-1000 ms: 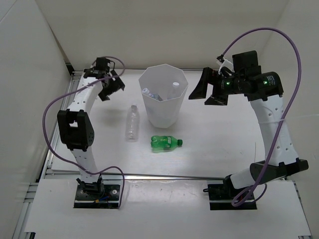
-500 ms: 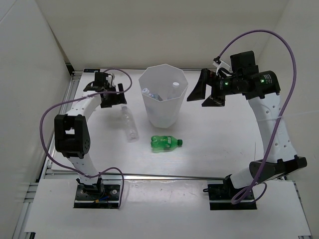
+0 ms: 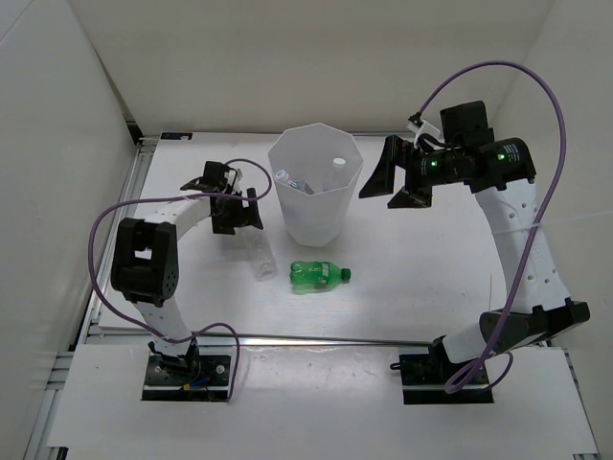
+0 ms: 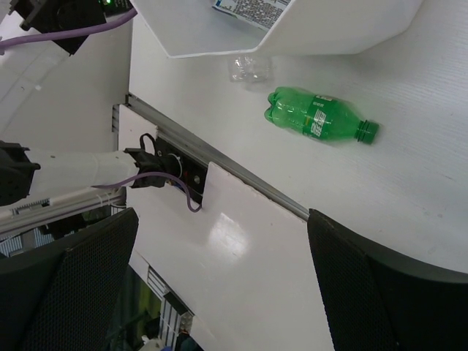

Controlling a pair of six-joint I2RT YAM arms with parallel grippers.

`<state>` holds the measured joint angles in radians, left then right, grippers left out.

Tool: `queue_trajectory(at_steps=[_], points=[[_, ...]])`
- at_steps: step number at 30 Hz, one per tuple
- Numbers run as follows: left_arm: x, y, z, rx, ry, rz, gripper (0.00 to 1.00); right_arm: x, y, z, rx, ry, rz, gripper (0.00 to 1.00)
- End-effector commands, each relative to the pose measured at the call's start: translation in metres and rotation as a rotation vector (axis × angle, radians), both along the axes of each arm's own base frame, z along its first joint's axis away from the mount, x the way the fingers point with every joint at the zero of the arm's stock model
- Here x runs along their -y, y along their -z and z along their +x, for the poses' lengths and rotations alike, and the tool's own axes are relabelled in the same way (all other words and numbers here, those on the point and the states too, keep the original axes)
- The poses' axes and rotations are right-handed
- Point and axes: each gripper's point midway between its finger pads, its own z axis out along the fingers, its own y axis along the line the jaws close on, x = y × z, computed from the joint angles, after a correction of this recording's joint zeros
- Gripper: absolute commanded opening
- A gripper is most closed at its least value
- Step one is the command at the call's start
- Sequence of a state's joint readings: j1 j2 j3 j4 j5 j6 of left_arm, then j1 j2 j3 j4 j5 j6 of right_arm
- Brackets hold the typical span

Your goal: Put the plastic bottles in the bin

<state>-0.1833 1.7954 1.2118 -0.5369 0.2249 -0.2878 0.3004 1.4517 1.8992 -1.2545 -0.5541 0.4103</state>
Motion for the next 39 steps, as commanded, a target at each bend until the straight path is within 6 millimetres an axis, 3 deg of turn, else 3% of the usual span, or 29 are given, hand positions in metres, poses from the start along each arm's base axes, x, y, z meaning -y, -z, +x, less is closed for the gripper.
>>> queue_trajectory(at_steps=[1,5,8,9,10,14,16,19,23,28,31,32,34,35,37,38,39], points=[[0.011,-0.003,-0.001,0.010,0.003,-0.030,0.99,0.003,-0.007,-0.004,0.053,-0.011,0.009,1.00],[0.014,0.007,-0.006,-0.025,-0.006,-0.033,0.95,0.004,-0.003,-0.003,0.053,-0.010,-0.003,1.00],[0.019,0.011,-0.006,-0.045,-0.013,-0.055,0.86,0.005,-0.003,-0.005,0.053,-0.010,-0.003,1.00],[0.018,0.014,-0.007,-0.054,-0.013,-0.054,0.77,0.005,0.000,-0.006,0.043,-0.010,-0.006,1.00],[0.020,0.014,-0.007,-0.060,-0.019,-0.066,0.74,0.005,0.000,-0.006,0.043,-0.010,-0.006,1.00],[0.021,0.013,-0.007,-0.064,-0.028,-0.070,0.74,0.006,0.001,-0.008,0.041,-0.010,-0.007,1.00],[0.020,0.016,-0.011,-0.077,-0.037,-0.072,0.69,0.007,0.002,-0.007,0.043,-0.004,-0.013,1.00],[0.015,0.004,-0.006,-0.041,-0.052,-0.072,0.64,0.007,0.002,-0.007,0.043,-0.004,-0.013,1.00],[-0.009,-0.021,0.008,0.028,-0.114,-0.086,0.62,0.007,0.005,-0.007,0.034,-0.004,-0.016,1.00],[-0.060,-0.069,0.029,0.150,-0.260,-0.096,0.60,0.006,0.006,-0.004,0.034,-0.004,-0.016,1.00],[-0.075,-0.108,0.048,0.241,-0.315,-0.135,0.59,0.005,0.002,-0.004,0.043,-0.010,-0.006,1.00],[-0.080,-0.136,0.059,0.303,-0.317,-0.148,0.59,0.005,0.002,-0.004,0.043,-0.010,-0.006,1.00],[-0.078,-0.168,0.071,0.366,-0.328,-0.182,0.59,0.005,0.002,-0.004,0.043,-0.010,-0.006,1.00],[-0.076,-0.204,0.082,0.445,-0.318,-0.208,0.59,0.005,0.002,-0.004,0.043,-0.010,-0.006,1.00],[-0.074,-0.242,0.094,0.521,-0.318,-0.241,0.59,0.004,0.005,-0.006,0.029,-0.016,-0.003,1.00],[-0.071,-0.252,0.102,0.535,-0.310,-0.266,0.59,0.004,0.005,-0.006,0.029,-0.016,-0.003,1.00],[-0.071,-0.295,0.110,0.627,-0.305,-0.286,0.59,0.004,0.005,-0.006,0.029,-0.016,-0.003,1.00]])
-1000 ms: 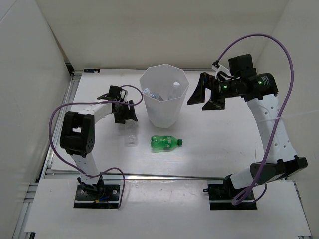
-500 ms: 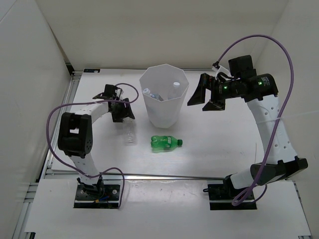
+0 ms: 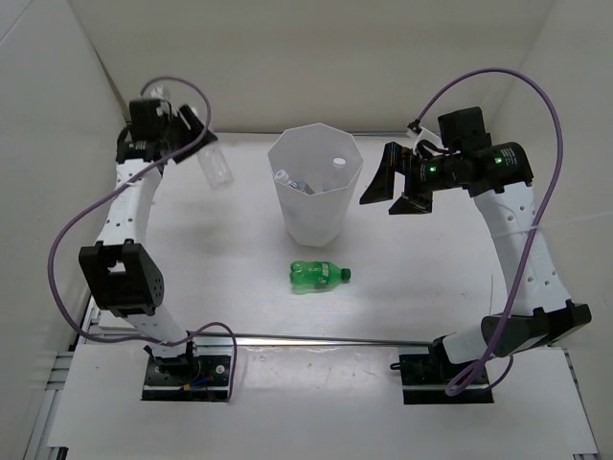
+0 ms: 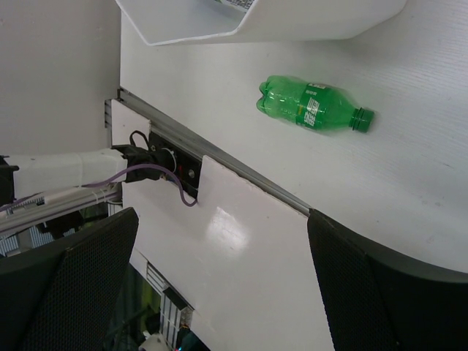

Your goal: Put the plastic bottles in the bin

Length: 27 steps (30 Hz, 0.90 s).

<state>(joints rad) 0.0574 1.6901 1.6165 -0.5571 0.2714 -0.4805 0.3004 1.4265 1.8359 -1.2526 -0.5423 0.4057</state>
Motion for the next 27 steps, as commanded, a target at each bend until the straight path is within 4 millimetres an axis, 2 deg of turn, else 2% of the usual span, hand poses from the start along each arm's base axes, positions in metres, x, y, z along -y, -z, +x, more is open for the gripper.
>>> queue_trajectory(at_steps=[1,2,3,4,5,6,8,9,11,12,15,16,19,22,23,25,27], points=[[0.019,-0.114,0.012,0.246,0.044,-0.095,0.59,0.000,-0.005,0.000,0.049,-0.021,0.016,1.00],[0.021,-0.126,0.020,0.268,0.050,-0.115,0.59,0.001,-0.008,-0.002,0.057,-0.021,0.018,1.00],[0.023,-0.172,0.021,0.369,0.060,-0.123,0.59,0.001,-0.008,-0.002,0.057,-0.021,0.018,1.00],[0.031,-0.189,0.022,0.401,0.076,-0.146,0.59,0.001,-0.008,-0.002,0.057,-0.021,0.018,1.00],[0.039,-0.194,0.030,0.409,0.095,-0.166,0.59,0.002,-0.007,-0.001,0.059,-0.016,0.011,1.00],[0.048,-0.223,0.026,0.473,0.124,-0.184,0.59,0.002,-0.004,-0.001,0.051,-0.015,0.009,1.00],[0.065,-0.239,0.024,0.489,0.168,-0.242,0.60,0.004,-0.006,-0.002,0.062,-0.009,0.003,1.00],[0.082,-0.236,0.028,0.480,0.205,-0.261,0.60,0.005,-0.004,-0.001,0.065,0.000,-0.007,1.00],[0.101,-0.250,0.021,0.502,0.246,-0.290,0.61,0.009,-0.005,0.000,0.079,0.018,-0.025,1.00],[0.122,-0.247,0.019,0.491,0.285,-0.300,0.63,0.010,-0.008,-0.003,0.091,0.018,-0.021,1.00],[0.155,-0.241,0.012,0.483,0.347,-0.296,0.64,0.010,-0.011,-0.002,0.103,0.018,-0.018,1.00],[0.174,-0.230,0.010,0.452,0.380,-0.305,0.64,0.010,-0.012,-0.002,0.103,0.018,-0.018,1.00],[0.206,-0.217,0.006,0.420,0.428,-0.315,0.65,0.011,-0.016,-0.003,0.123,0.026,-0.020,1.00],[0.233,-0.198,0.004,0.374,0.473,-0.322,0.65,0.015,-0.020,-0.002,0.137,0.049,-0.020,1.00],[0.239,-0.198,0.001,0.372,0.485,-0.325,0.65,0.016,-0.023,-0.004,0.145,0.049,-0.018,1.00],[0.249,-0.193,-0.004,0.364,0.507,-0.319,0.65,0.018,-0.021,-0.006,0.144,0.055,-0.025,1.00],[0.253,-0.176,-0.005,0.326,0.507,-0.302,0.71,0.020,-0.014,-0.007,0.120,0.070,-0.028,1.00]])
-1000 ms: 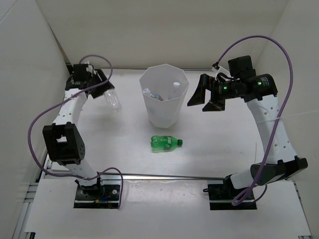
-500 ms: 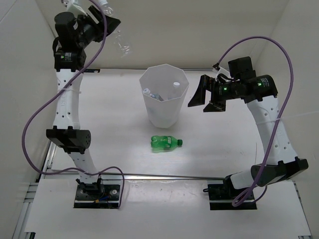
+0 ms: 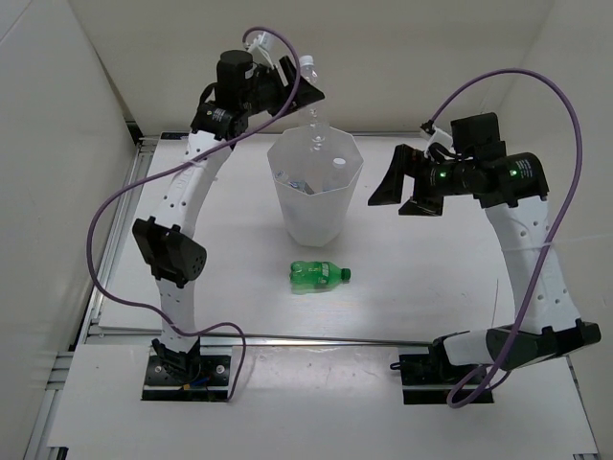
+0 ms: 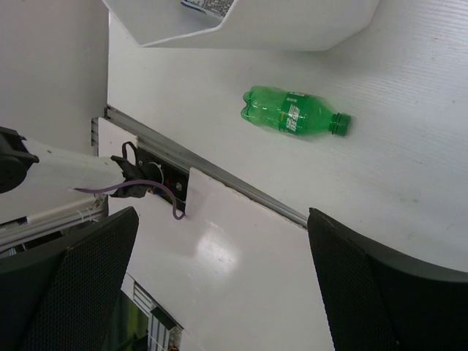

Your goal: Put the plastic bottles in the bin

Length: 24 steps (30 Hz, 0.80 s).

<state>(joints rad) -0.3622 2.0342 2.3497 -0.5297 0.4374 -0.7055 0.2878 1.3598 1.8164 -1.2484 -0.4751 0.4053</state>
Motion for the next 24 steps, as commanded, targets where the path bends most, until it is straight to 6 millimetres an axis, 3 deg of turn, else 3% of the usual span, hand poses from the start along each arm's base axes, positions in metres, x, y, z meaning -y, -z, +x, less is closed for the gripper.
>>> queue_trajectory(at_steps=[1,3,5,8,14,16,18,20,21,22,23,24], points=[[0.003,-0.008,-0.019,0.021,0.025,0.015,0.71,0.006,-0.010,-0.005,0.065,0.014,0.008,1.00],[-0.001,-0.011,-0.028,0.030,0.027,0.025,0.77,0.007,-0.007,-0.002,0.064,0.020,0.001,1.00],[-0.004,0.001,-0.029,0.011,0.018,0.047,0.82,0.008,-0.003,-0.005,0.054,0.020,-0.002,1.00],[-0.005,-0.004,-0.035,0.041,0.012,0.066,0.98,0.009,0.001,-0.006,0.056,0.032,-0.003,1.00],[-0.015,-0.035,-0.041,0.130,-0.027,0.072,1.00,0.011,0.021,-0.008,0.055,0.031,-0.019,1.00],[-0.023,-0.046,-0.047,0.157,-0.053,0.074,1.00,0.011,0.046,-0.014,0.024,0.015,-0.065,1.00],[-0.041,-0.059,-0.053,0.185,-0.116,0.080,1.00,0.012,0.073,-0.023,0.014,-0.002,-0.142,1.00],[-0.069,-0.045,-0.047,0.149,-0.201,0.107,1.00,0.005,0.087,-0.031,0.053,-0.049,-0.201,1.00],[-0.089,-0.057,-0.055,0.169,-0.272,0.108,1.00,0.003,0.095,-0.032,0.080,-0.071,-0.224,0.98],[-0.106,-0.054,-0.055,0.167,-0.322,0.127,1.00,0.001,0.117,-0.037,0.074,-0.116,-0.257,1.00],[-0.117,-0.036,-0.055,0.138,-0.355,0.161,1.00,-0.011,0.119,-0.037,0.167,-0.190,-0.264,1.00],[-0.133,-0.032,-0.055,0.131,-0.426,0.178,1.00,-0.013,0.128,-0.036,0.195,-0.204,-0.302,1.00]])
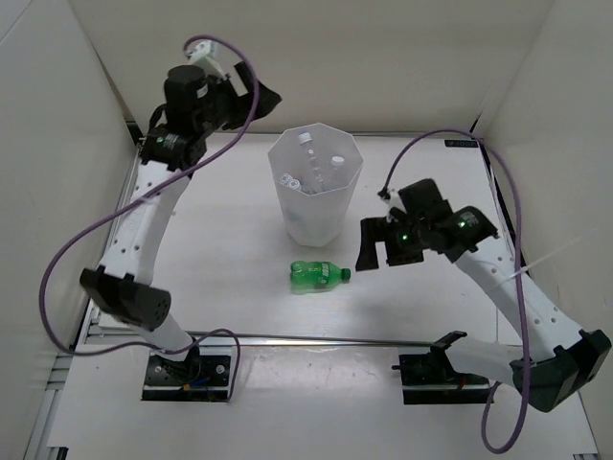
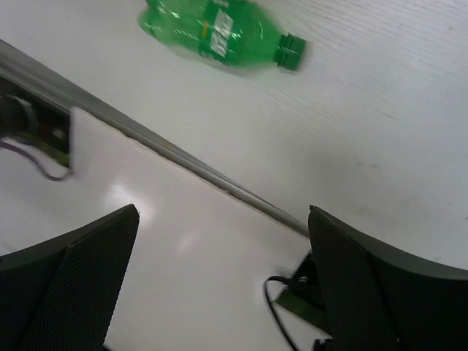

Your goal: Put the plastic bottles in the bin

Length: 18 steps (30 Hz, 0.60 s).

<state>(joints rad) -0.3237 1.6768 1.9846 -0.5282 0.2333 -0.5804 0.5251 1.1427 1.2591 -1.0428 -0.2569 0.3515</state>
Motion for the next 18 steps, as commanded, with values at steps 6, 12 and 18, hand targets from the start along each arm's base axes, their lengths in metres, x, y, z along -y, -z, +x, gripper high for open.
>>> queue_trajectory(at_steps=[6,12,18], points=[[-0.125,0.035,-0.046,-0.035,-0.425,0.119,1.00,-0.028,0.047,0.041,0.488,-0.163,-0.282,1.00],[-0.166,0.074,-0.087,-0.128,-0.582,0.145,1.00,-0.077,0.071,0.049,0.688,-0.340,-0.394,1.00],[-0.185,0.090,-0.111,-0.206,-0.613,0.193,1.00,-0.111,0.112,0.044,0.707,-0.519,-0.366,1.00]])
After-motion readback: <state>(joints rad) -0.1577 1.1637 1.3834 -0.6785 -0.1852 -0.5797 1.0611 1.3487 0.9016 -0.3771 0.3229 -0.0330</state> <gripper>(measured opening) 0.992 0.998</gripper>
